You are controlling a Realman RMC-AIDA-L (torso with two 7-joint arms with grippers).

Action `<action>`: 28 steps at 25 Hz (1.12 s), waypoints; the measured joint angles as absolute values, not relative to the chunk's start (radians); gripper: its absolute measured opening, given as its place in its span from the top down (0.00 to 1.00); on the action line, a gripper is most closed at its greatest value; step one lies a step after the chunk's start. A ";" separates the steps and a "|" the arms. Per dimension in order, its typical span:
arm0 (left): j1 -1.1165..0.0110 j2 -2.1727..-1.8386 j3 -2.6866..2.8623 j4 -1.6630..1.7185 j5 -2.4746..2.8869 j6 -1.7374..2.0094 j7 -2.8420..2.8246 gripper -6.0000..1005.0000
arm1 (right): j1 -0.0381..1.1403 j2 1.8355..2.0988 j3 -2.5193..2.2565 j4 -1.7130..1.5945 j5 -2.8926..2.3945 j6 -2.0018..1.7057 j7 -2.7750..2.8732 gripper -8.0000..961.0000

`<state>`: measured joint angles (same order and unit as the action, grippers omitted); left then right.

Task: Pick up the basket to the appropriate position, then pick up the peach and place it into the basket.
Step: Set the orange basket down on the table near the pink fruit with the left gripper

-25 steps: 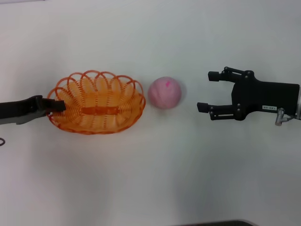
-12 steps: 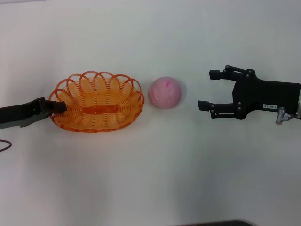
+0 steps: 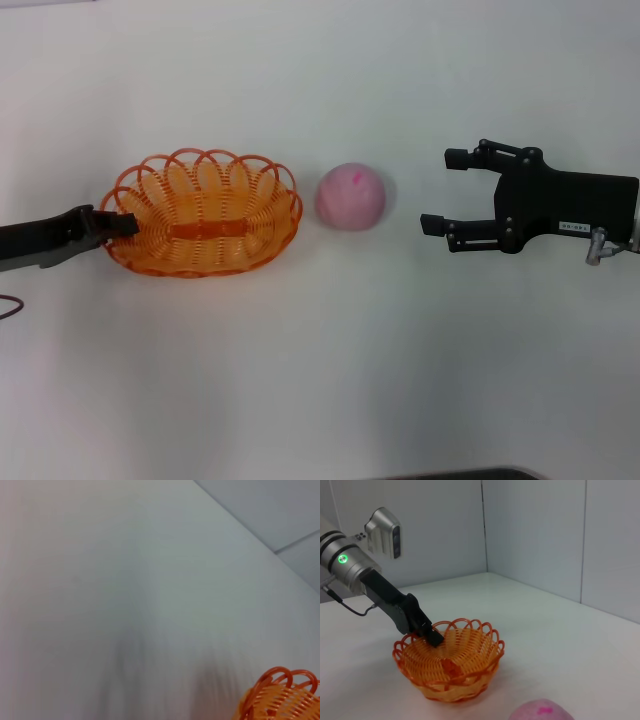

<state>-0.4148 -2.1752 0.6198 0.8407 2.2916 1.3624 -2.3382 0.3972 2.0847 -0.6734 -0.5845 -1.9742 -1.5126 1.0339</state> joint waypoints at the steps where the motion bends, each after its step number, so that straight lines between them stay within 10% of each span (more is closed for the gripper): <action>1: -0.414 -2.175 0.620 0.840 2.292 1.360 -2.339 0.93 | 0.397 2.085 -0.673 -0.584 -1.974 -1.513 1.034 0.07; 28: -0.408 -2.166 0.610 0.798 2.277 1.342 -2.353 0.85 | 0.402 2.085 -0.673 -0.584 -1.974 -1.508 1.034 0.07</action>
<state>-0.4078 -2.1658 0.6102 0.7981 2.2775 1.3416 -2.3527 0.4018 2.0847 -0.6733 -0.5844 -1.9742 -1.5082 1.0339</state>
